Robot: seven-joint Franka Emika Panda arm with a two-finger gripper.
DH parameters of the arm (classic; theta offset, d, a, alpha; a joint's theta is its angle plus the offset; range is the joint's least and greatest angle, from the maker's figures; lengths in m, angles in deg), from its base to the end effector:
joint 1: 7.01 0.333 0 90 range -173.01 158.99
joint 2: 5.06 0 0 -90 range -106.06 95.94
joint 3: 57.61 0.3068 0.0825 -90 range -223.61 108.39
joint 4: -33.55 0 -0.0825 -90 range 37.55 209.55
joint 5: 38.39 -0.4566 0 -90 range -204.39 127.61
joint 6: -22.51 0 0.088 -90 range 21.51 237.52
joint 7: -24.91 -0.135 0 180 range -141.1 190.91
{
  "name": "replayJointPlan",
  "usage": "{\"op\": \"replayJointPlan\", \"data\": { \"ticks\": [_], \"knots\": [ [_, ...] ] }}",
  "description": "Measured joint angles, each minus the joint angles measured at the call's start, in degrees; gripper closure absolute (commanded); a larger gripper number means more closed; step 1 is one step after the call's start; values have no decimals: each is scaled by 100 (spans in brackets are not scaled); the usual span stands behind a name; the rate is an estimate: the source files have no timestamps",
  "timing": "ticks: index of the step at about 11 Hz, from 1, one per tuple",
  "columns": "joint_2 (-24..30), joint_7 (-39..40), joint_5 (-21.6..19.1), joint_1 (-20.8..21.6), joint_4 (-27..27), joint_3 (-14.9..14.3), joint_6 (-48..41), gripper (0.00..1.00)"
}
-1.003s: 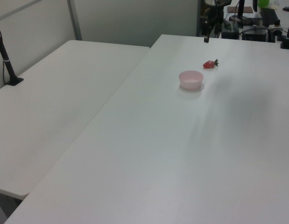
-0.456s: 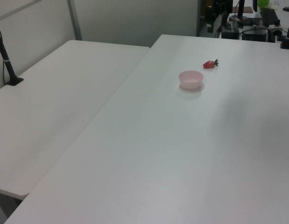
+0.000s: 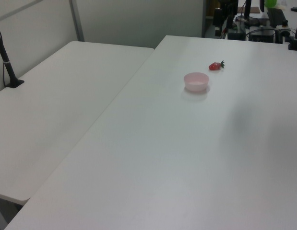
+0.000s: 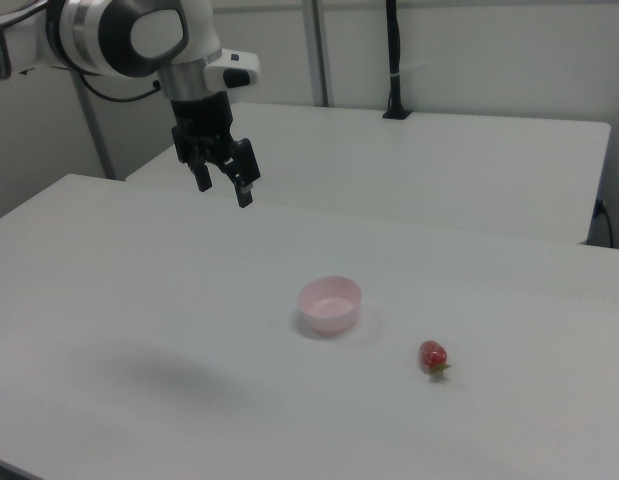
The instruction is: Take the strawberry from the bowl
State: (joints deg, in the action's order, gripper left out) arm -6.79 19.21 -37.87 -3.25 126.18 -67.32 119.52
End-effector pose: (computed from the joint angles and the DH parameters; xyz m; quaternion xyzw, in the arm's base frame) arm 0.6438 -0.0670 0.5542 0.9946 -0.1009 0.0233 0.0071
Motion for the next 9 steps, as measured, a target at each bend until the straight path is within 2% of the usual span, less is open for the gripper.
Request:
{"op": "replayJointPlan", "data": {
  "ticks": [9],
  "knots": [
    [30, 118, 0, 11, 42, -21, 0, 0]
  ]
}}
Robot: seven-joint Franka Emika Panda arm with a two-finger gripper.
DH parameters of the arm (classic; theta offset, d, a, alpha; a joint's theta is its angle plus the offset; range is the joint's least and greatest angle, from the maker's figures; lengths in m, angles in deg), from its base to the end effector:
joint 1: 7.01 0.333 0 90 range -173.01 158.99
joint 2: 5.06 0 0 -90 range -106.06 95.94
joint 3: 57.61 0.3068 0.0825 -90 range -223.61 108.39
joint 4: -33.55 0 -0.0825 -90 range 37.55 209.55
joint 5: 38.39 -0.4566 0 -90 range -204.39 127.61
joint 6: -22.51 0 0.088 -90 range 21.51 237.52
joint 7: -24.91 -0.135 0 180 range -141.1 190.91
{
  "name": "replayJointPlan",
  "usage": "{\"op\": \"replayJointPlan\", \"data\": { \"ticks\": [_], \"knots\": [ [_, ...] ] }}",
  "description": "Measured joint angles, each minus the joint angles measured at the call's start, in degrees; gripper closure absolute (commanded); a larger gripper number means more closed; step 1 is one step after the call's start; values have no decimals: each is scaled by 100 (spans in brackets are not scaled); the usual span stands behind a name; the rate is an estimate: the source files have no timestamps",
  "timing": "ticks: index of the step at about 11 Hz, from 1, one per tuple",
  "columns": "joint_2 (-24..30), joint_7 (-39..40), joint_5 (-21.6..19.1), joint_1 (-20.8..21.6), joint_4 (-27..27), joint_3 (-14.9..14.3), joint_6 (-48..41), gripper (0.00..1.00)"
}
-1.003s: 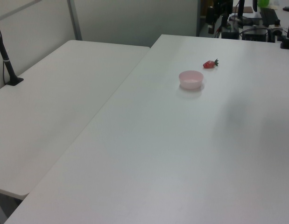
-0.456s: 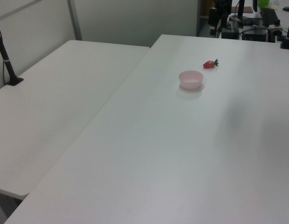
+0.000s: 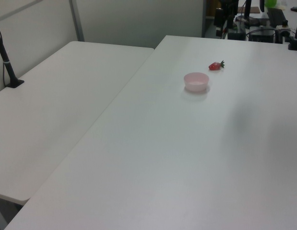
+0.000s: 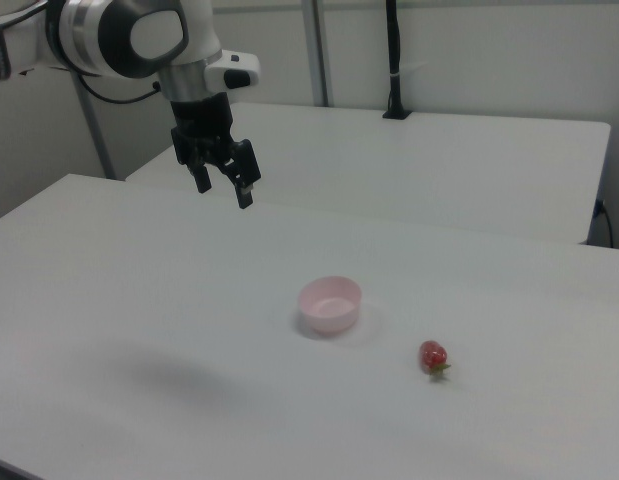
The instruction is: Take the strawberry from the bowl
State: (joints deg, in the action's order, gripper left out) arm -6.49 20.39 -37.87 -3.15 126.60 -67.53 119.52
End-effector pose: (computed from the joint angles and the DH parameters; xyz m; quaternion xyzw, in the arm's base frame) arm 0.6419 -0.0683 0.5535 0.9955 -0.0916 0.0222 0.0070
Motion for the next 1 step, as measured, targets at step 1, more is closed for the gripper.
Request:
{"op": "replayJointPlan", "data": {
  "ticks": [1],
  "knots": [
    [0, 1, 0, 0, 0, -1, 0, 0]
  ]
}}
